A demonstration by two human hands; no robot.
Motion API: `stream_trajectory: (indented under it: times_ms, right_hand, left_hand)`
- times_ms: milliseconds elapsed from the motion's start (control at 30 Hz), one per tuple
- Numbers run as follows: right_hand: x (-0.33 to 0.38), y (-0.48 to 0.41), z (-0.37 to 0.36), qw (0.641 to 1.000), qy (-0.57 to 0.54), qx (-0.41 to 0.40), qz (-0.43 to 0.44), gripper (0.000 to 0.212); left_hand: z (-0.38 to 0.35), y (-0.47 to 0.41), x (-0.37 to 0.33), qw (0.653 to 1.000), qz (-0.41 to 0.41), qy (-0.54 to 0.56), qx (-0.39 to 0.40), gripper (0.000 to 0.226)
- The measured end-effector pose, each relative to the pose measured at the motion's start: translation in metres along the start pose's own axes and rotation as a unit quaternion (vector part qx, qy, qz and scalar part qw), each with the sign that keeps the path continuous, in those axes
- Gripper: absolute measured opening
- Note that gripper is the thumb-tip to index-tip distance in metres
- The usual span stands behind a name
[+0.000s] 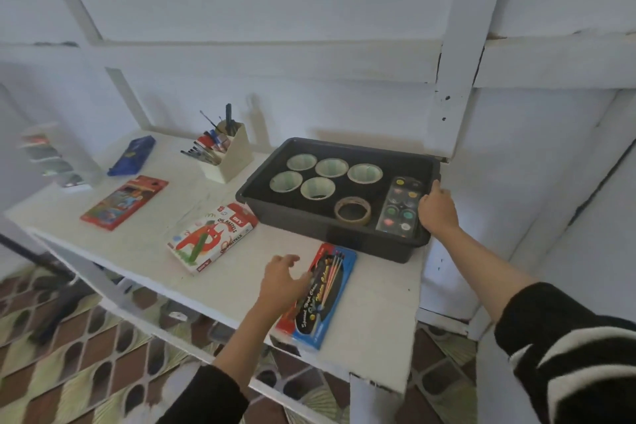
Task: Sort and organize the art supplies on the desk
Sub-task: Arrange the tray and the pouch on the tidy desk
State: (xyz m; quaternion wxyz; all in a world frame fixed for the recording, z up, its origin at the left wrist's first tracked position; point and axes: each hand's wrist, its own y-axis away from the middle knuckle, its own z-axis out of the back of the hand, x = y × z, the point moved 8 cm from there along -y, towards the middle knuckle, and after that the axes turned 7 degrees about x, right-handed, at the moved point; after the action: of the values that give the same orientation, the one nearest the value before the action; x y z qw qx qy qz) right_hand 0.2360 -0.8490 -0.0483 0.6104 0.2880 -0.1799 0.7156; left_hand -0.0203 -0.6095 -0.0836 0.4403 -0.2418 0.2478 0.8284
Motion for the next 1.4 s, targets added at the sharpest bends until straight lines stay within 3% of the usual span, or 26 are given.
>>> stream_trajectory:
  times_ms: [67, 167, 333, 467, 733, 967, 1133, 1300, 1400]
  right_hand:
    - [0.003, 0.007, -0.004, 1.0, 0.01, 0.019, -0.02, 0.063]
    - [0.003, 0.022, -0.012, 0.999, 0.013, 0.03, -0.04, 0.072]
    - [-0.005, 0.04, -0.017, 0.999, 0.011, 0.014, -0.047, 0.065]
    - [-0.005, 0.042, -0.016, 0.999, 0.001, 0.008, -0.049, 0.062]
    - [-0.009, 0.04, -0.017, 0.998, -0.045, -0.007, -0.04, 0.059]
    - [-0.013, 0.036, -0.02, 0.997, -0.069, -0.015, -0.025, 0.057]
    - [-0.012, 0.035, -0.018, 0.995, -0.099, -0.023, -0.014, 0.048]
    - [-0.019, 0.032, -0.012, 0.966, -0.255, -0.034, -0.01, 0.042]
    - [-0.024, 0.027, -0.019, 0.934, -0.356, -0.017, -0.003, 0.043]
  left_hand:
    - [-0.03, 0.012, 0.006, 0.99, 0.017, -0.09, 0.106, 0.07]
    - [-0.048, 0.02, 0.008, 0.979, 0.026, -0.164, 0.119, 0.091]
    - [-0.047, 0.012, 0.009, 0.987, 0.035, -0.135, 0.084, 0.08]
    - [-0.041, 0.009, 0.013, 0.986, 0.019, -0.105, 0.125, 0.078]
    - [0.021, 0.031, 0.005, 0.97, -0.09, 0.039, 0.223, 0.082]
    - [0.079, 0.028, -0.04, 0.968, -0.163, 0.096, 0.166, 0.077]
    - [0.068, -0.008, -0.084, 0.969, -0.168, 0.121, 0.136, 0.087]
    - [0.019, -0.074, -0.122, 0.97, -0.1, 0.205, 0.089, 0.08]
    - [-0.017, -0.111, -0.147, 0.981, -0.05, 0.178, 0.066, 0.085]
